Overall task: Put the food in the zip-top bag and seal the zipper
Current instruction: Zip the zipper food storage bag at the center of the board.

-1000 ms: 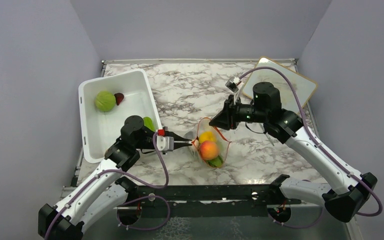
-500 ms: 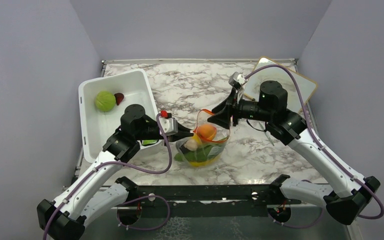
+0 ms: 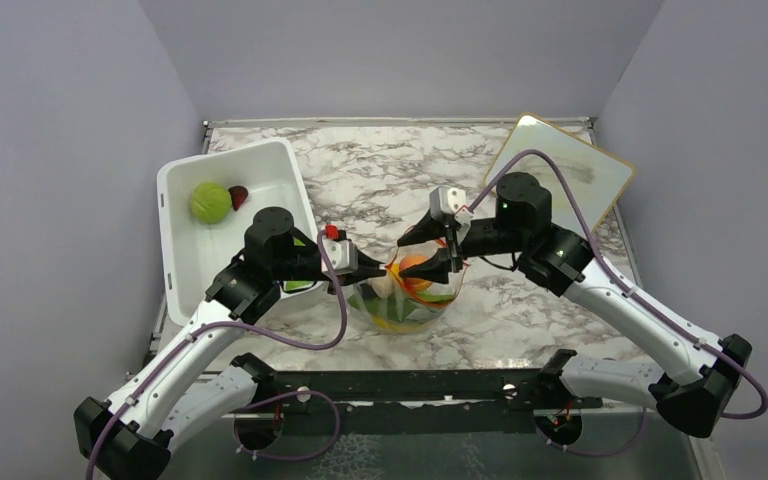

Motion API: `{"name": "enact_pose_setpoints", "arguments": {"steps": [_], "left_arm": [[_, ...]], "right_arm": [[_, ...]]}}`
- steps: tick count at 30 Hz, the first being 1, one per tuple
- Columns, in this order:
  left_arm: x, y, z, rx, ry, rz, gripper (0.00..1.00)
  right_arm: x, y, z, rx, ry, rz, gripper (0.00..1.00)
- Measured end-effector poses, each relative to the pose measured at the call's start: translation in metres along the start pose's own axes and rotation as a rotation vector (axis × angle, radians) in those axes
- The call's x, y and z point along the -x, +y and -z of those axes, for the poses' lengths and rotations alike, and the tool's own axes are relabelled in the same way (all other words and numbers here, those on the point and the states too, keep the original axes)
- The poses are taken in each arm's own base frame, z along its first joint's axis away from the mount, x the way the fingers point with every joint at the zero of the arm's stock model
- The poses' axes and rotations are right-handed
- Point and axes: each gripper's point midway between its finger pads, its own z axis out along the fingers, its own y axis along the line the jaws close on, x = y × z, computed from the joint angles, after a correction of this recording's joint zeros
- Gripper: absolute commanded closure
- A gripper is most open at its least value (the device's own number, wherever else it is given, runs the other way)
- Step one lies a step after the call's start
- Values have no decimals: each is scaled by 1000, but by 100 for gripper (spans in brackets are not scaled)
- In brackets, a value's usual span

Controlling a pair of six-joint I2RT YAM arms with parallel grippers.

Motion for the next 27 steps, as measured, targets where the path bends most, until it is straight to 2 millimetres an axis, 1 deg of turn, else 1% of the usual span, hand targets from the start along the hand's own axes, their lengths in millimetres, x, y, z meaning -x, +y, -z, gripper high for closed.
{"name": "enact_pose_setpoints", "arguments": {"steps": [4, 7, 11, 14, 15, 16, 17, 18, 19, 20, 21, 22, 25, 27], "left_arm": [[0, 0, 0, 0, 0, 1, 100], [1, 0, 0, -2, 2, 4, 100], [2, 0, 0, -3, 2, 5, 100], [1, -1, 0, -8, 6, 12, 100], [0, -1, 0, -9, 8, 12, 100], [0, -2, 0, -10, 10, 12, 100], [-1, -2, 1, -12, 12, 11, 100], [-1, -2, 1, -13, 14, 11, 100], [-2, -3, 1, -13, 15, 10, 98], [-2, -3, 1, -14, 16, 9, 94], [-2, -3, 1, -13, 17, 10, 89], [-2, -2, 1, -12, 18, 10, 86], [-1, -2, 2, -7, 25, 24, 71], [3, -2, 3, -7, 24, 25, 60]], "right_arm": [[-11, 15, -15, 60, 36, 68, 42], [-20, 20, -27, 78, 66, 102, 43], [-42, 10, -37, 39, 142, 109, 44], [-53, 1, -37, -11, 194, 120, 44], [-55, -3, -36, -31, 206, 125, 46], [-56, -5, -35, -43, 214, 131, 50], [-58, -7, -34, -55, 222, 135, 56], [-59, -8, -33, -61, 230, 137, 65], [-61, -9, -32, -66, 237, 140, 76], [-62, -9, -32, -69, 244, 141, 87], [-64, -9, -31, -68, 251, 139, 95], [-66, -7, -30, -66, 262, 132, 99], [-67, -7, -30, -69, 271, 136, 99], [-66, -8, -29, -83, 272, 140, 99]]}}
